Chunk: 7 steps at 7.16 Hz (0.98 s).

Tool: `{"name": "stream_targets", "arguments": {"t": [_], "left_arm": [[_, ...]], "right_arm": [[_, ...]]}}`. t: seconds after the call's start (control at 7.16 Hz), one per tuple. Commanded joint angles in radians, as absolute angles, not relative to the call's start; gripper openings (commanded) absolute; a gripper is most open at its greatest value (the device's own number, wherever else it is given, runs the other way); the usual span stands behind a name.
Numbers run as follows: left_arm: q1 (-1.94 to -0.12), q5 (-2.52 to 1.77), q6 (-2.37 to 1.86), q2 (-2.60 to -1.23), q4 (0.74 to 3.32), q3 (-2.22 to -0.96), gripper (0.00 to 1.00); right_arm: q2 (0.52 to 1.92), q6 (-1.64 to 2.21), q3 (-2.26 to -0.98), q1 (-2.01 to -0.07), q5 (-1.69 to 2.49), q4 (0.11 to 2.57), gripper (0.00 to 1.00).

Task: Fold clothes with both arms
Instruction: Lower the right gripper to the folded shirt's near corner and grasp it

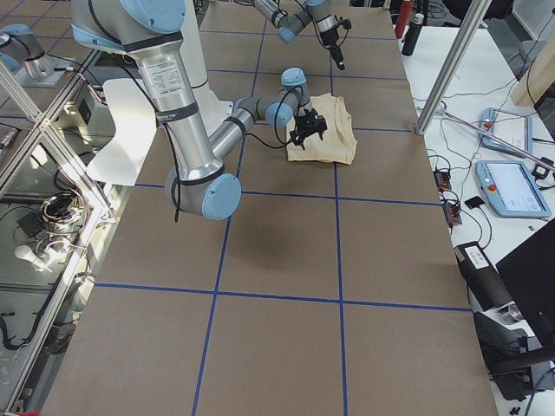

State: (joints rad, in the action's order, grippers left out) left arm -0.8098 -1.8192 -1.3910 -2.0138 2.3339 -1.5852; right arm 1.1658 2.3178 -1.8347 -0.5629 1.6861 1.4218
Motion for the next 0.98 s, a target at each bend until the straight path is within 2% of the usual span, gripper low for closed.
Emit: {"name": "stream_targets", "arguments": {"t": [0.0, 0.84], "left_arm": [[-0.808, -1.812, -1.393, -2.013, 2.332, -1.588, 0.64], [-0.802, -1.787, -1.39, -1.99, 2.33, -1.586, 0.64]], "right_arm": [[1.212, 2.387, -1.853, -0.471, 1.652, 1.43, 0.84], [1.223, 2.365, -1.813, -0.439, 1.628, 1.431, 0.8]]}}
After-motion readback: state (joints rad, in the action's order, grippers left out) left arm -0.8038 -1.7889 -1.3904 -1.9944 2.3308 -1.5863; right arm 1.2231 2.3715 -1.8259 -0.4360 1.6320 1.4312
